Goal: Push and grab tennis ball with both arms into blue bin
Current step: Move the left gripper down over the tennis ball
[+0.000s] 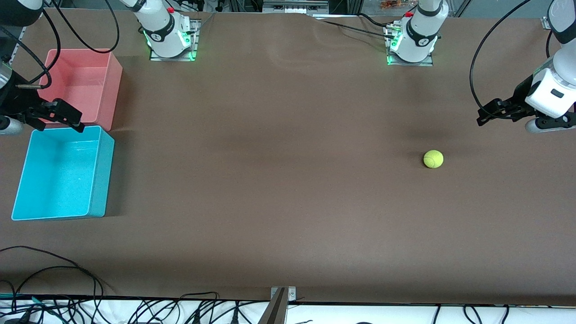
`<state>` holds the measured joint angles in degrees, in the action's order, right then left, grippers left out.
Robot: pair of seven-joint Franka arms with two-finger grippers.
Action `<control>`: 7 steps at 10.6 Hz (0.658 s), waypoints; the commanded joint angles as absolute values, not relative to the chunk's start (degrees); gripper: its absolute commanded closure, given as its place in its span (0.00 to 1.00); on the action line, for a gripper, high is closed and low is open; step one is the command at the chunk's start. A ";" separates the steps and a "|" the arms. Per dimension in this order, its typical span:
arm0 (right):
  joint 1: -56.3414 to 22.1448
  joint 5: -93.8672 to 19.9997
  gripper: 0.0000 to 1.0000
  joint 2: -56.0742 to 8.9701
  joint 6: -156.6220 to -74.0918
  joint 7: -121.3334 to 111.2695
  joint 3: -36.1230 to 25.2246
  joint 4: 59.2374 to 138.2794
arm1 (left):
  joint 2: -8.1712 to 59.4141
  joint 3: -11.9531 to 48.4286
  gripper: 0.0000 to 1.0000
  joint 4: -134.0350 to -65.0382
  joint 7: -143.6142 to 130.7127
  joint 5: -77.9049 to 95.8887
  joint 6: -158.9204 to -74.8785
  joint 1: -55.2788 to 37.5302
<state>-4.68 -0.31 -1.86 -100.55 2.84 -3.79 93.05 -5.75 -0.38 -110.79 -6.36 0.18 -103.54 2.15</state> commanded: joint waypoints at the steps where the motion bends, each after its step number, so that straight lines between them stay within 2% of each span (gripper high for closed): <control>1: -4.66 0.35 0.00 -1.58 -99.84 2.37 -3.69 92.37 | -5.20 -0.35 0.00 -113.11 -5.45 0.18 -104.67 2.37; 2: -4.66 0.35 0.00 -1.58 -99.84 2.37 -3.69 92.37 | -4.92 -0.35 0.00 -113.90 -5.80 0.18 -105.11 2.37; 7: -4.66 0.35 0.00 -1.76 -99.84 2.46 -3.69 92.37 | -5.54 -0.35 0.00 -123.81 -5.27 0.18 -118.71 2.99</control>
<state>-4.68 -0.31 -1.87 -100.55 2.84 -3.79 93.05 -4.53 -0.40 -118.90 -6.36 0.18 -112.85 2.45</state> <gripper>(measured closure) 0.000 0.000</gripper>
